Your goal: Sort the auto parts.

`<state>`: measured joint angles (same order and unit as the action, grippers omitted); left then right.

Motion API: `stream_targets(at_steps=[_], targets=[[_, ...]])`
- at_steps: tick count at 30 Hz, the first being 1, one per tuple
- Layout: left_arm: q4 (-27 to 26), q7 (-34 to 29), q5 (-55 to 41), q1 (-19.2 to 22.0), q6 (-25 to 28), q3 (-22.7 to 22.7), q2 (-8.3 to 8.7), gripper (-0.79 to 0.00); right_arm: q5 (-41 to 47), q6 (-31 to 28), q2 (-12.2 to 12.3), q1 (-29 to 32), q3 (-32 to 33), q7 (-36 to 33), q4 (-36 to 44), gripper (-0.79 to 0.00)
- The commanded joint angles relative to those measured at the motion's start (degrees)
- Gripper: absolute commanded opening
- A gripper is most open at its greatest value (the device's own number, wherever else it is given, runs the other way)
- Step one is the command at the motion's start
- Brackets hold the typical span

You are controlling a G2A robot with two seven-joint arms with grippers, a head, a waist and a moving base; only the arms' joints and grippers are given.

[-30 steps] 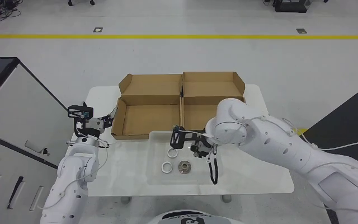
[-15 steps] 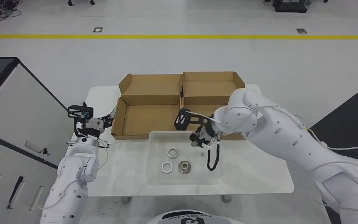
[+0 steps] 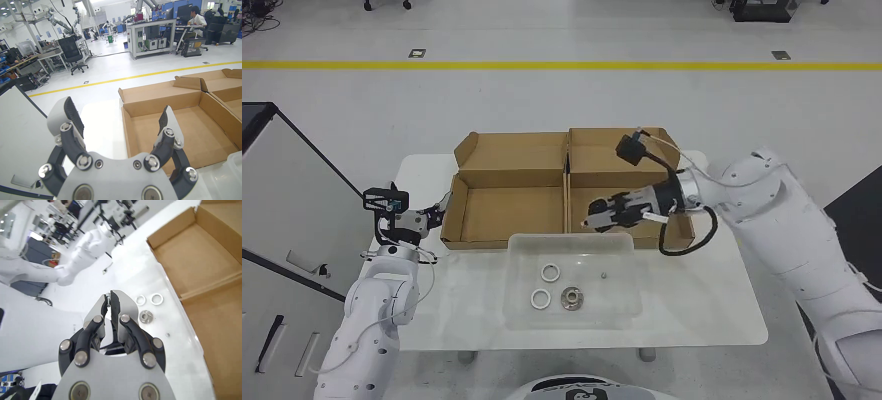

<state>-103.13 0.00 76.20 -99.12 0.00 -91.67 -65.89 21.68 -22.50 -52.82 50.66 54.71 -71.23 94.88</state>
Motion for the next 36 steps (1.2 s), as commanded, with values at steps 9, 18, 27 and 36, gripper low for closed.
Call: stream_targets(at_steps=[9, 18, 27, 36], targets=[[0.00, 0.00, 0.00, 0.00, 0.00, 0.00, 0.00, 0.000, 27.74, -9.60, -4.12, -7.34, -3.80, -0.95, -4.49, -0.785], [0.00, 0.00, 0.00, 0.00, 0.00, 0.00, 0.00, 0.000, 48.14, -9.63, -7.99, -8.48, -2.91, -0.95, -3.05, -0.785], [0.00, 0.00, 0.00, 0.00, 0.00, 0.00, 0.00, 0.000, 57.29, -3.65, -12.78, -5.96, 4.08, -6.93, -0.67, -0.785], [0.00, 0.00, 0.00, 0.00, 0.00, 0.00, 0.00, 0.000, 55.99, -1.85, -13.99, -5.95, 5.70, -8.74, -0.13, -0.785]])
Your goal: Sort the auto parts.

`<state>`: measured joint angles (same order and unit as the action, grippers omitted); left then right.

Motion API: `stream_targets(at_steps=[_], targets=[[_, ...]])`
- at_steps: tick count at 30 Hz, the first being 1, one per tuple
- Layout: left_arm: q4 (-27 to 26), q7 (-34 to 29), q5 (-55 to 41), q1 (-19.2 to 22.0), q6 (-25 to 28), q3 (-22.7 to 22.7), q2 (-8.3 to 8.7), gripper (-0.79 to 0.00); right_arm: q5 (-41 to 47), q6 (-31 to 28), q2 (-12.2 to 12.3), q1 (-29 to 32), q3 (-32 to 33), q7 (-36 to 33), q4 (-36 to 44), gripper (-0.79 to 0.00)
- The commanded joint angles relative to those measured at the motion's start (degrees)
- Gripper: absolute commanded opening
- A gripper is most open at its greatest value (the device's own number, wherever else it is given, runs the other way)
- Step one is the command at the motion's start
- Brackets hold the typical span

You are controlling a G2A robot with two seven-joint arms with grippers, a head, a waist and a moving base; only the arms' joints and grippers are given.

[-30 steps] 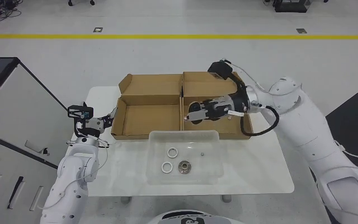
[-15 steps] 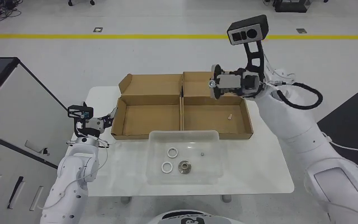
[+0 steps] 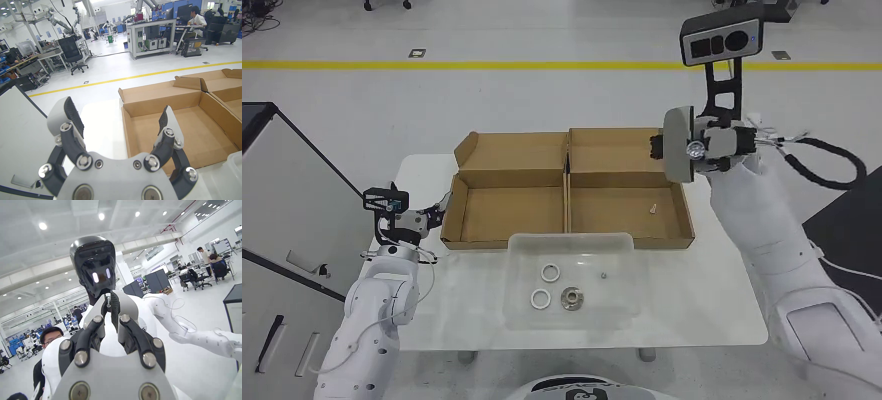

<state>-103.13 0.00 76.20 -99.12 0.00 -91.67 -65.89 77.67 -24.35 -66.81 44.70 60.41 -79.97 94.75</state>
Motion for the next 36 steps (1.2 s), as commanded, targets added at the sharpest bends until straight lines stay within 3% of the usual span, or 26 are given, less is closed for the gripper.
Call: stream_targets(at_steps=[1, 4, 11, 15, 28, 36], targets=[[0.00, 0.00, 0.00, 0.00, 0.00, 0.00, 0.00, 0.000, 0.00, 0.00, 0.00, 0.00, 0.00, 0.00, 0.00, -0.785], [0.00, 0.00, 0.00, 0.00, 0.00, 0.00, 0.00, 0.000, -0.46, 0.80, -0.04, 0.55, 0.03, 0.54, 1.34, -0.785], [0.00, 0.00, 0.00, 0.00, 0.00, 0.00, 0.00, 0.000, -12.93, 8.44, 0.59, 0.76, 1.37, 0.61, 3.48, -0.785], [0.00, 0.00, 0.00, 0.00, 0.00, 0.00, 0.00, 0.000, -12.69, 8.92, 0.34, 1.31, 1.60, 1.37, 4.48, -0.785], [0.00, 0.00, 0.00, 0.00, 0.00, 0.00, 0.00, 0.000, 11.16, 5.24, -3.17, 5.06, -2.82, -0.97, 5.13, -0.785], [0.00, 0.00, 0.00, 0.00, 0.00, 0.00, 0.00, 0.000, 17.42, 3.60, -5.02, 7.51, -3.10, -1.37, 4.83, -0.785]])
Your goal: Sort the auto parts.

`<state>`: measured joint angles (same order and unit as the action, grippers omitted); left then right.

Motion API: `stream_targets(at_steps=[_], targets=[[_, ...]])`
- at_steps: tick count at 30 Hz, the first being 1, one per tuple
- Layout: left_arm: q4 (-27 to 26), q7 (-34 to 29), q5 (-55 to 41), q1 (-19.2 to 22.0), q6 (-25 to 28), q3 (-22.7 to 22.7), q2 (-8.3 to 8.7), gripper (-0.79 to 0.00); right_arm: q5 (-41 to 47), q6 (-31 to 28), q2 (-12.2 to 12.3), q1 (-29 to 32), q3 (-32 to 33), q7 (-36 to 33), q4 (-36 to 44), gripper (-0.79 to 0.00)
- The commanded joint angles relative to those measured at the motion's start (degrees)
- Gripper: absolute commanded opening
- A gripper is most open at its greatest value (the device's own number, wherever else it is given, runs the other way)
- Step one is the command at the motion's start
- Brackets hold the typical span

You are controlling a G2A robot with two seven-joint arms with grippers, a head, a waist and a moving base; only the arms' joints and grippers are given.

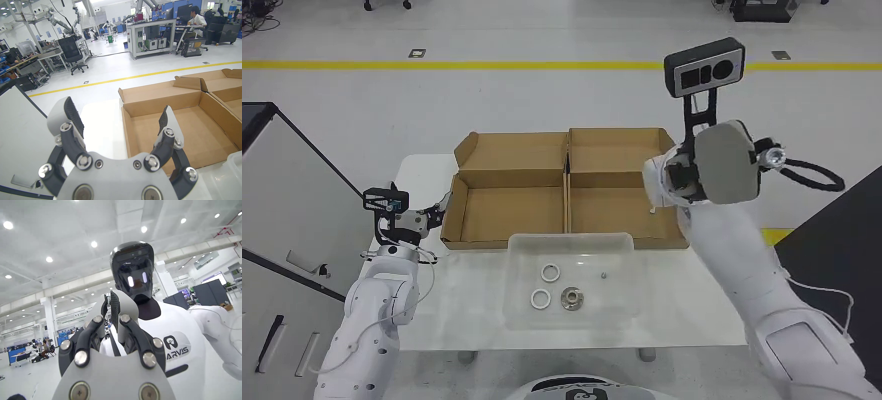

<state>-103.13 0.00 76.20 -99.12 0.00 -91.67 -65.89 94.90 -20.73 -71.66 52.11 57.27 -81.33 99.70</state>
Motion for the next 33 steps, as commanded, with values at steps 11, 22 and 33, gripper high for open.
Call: stream_targets(at_steps=[11, 22, 33], targets=[[0.00, 0.00, 0.00, 0.00, 0.00, 0.00, 0.00, 0.000, -12.10, 2.14, -0.70, 0.16, 2.85, 4.98, -2.14, -0.785], [0.00, 0.00, 0.00, 0.00, 0.00, 0.00, 0.00, 0.000, -29.83, 9.43, 0.46, 1.10, 7.18, 9.27, 0.49, -0.785], [0.00, 0.00, 0.00, 0.00, 0.00, 0.00, 0.00, 0.000, -22.37, 7.77, -0.59, 2.14, 6.54, 7.30, 1.40, -0.785]])
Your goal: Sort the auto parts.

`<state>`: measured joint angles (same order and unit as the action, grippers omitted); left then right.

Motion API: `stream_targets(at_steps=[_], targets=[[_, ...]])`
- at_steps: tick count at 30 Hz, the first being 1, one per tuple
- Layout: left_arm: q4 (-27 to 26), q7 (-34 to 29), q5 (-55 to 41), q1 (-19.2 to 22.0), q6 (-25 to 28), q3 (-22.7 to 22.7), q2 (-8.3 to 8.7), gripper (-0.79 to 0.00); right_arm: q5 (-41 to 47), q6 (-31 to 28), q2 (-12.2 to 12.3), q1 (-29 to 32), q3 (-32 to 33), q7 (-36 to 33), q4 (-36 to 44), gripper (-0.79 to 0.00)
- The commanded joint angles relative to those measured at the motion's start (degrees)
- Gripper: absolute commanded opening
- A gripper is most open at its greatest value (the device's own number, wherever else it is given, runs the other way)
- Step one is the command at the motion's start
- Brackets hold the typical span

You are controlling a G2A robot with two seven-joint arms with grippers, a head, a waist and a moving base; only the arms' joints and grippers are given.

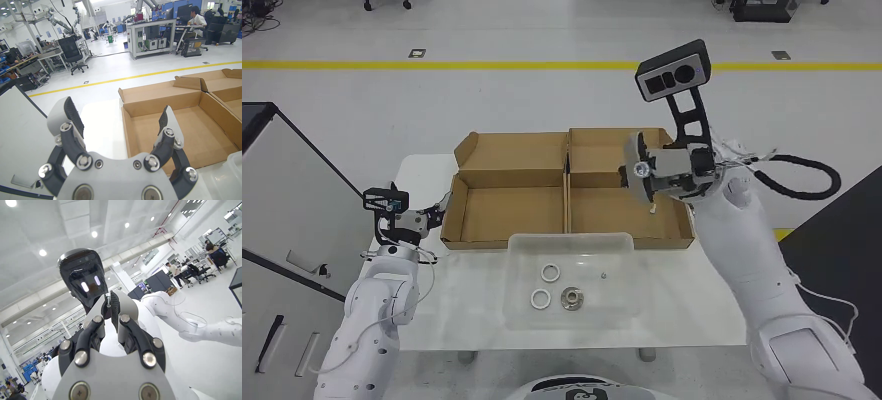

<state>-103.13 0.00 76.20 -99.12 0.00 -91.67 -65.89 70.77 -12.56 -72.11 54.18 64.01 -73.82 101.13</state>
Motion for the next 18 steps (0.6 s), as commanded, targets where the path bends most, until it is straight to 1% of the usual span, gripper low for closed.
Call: stream_targets(at_steps=[1, 2, 5, 11, 18], targets=[[0.00, 0.00, 0.00, 0.00, 0.00, 0.00, 0.00, 0.000, 3.77, -0.93, -0.40, 0.21, -0.55, -0.40, -0.09, -0.785], [0.00, 0.00, 0.00, 0.00, 0.00, 0.00, 0.00, 0.000, 7.61, -2.13, -0.81, 0.66, -1.04, -0.43, 0.08, -0.785], [0.00, 0.00, 0.00, 0.00, 0.00, 0.00, 0.00, 0.000, 10.11, -2.96, -1.40, 0.49, -1.74, -1.18, -0.78, -0.785], [0.00, 0.00, 0.00, 0.00, 0.00, 0.00, 0.00, 0.000, 11.11, -2.02, -2.10, 0.05, -2.00, -2.61, -1.71, -0.785], [0.00, 0.00, 0.00, 0.00, 0.00, 0.00, 0.00, 0.000, 11.11, -2.02, -2.10, 0.05, -2.00, -2.61, -1.71, -0.785]])
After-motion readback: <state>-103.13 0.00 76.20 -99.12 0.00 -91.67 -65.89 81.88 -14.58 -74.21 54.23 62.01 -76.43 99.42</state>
